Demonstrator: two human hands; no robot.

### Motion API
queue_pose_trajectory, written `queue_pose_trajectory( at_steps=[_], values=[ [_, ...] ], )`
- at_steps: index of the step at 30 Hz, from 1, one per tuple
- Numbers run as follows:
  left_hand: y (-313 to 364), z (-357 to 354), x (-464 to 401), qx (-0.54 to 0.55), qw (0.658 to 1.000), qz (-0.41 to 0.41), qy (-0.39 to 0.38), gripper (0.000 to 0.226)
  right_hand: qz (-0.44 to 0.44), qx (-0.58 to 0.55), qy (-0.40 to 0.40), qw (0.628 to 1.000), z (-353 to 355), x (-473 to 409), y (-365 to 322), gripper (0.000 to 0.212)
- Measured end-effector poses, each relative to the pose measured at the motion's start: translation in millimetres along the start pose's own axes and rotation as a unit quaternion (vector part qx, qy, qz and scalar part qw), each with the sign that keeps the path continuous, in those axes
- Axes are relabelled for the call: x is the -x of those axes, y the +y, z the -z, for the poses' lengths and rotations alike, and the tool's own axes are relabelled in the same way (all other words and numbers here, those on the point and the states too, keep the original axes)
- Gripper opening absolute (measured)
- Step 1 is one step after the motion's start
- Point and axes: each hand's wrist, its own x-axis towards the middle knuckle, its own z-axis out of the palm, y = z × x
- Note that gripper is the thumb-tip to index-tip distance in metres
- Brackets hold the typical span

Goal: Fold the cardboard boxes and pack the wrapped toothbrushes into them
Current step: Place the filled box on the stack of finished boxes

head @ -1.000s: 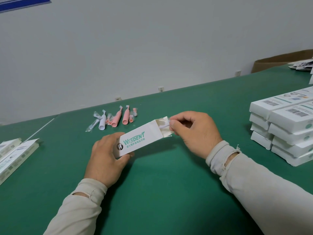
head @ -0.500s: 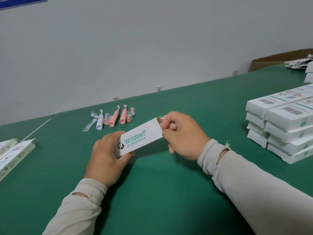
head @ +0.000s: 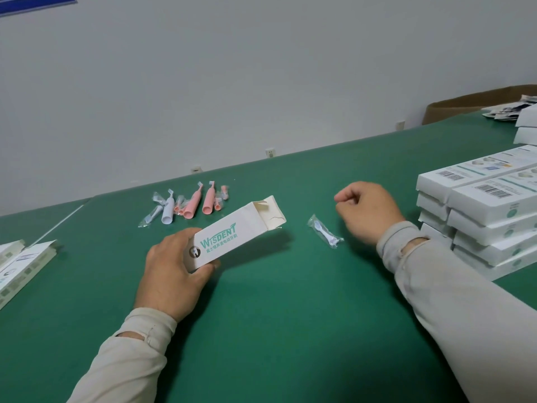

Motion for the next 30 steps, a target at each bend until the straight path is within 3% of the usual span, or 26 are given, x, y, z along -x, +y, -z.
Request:
queue_pose_trajectory(
  at_steps=[2, 6, 10, 12, 14, 16, 19, 21, 30],
  values=[
    [1, -1, 0, -0.003, 1.000, -0.004, -0.001, 0.051, -0.002, 0.045, -0.035, 0.998, -11, 3, 4, 0.010],
    [3, 0, 0, 0.007, 1.000, -0.006, 0.000, 0.052, 0.008, 0.156, -0.103, 0.982, -24, 3, 0, 0.011],
    [3, 0, 2, 0.006, 1.000, -0.007, 0.000, 0.053, 0.011, 0.264, -0.158, 0.951, -22, 2, -7, 0.035],
    [4, 1, 2, 0.007, 1.000, -0.006, -0.003, 0.055, 0.031, 0.277, -0.181, 0.943, -19, 5, -10, 0.035],
    [5, 1, 1, 0.005, 1.000, -0.013, -0.001, 0.056, 0.054, 0.155, -0.173, 0.971, -15, 9, -13, 0.020],
    [5, 1, 1, 0.006, 1.000, -0.018, 0.001, 0.055, 0.065, -0.062, -0.128, 0.988, -10, 17, -22, 0.013],
    [4, 0, 1, 0.000, 1.000, -0.019, -0.003, 0.052, 0.077, -0.299, -0.105, 0.945, -9, 30, -42, 0.011],
    [3, 0, 2, -0.001, 1.000, -0.017, -0.004, 0.052, 0.091, -0.325, -0.096, 0.936, -17, 37, -48, 0.013],
    [6, 1, 2, 0.010, 0.999, -0.035, -0.025, 0.056, 0.089, -0.265, -0.036, 0.959, -35, 41, -41, 0.020]
  ],
)
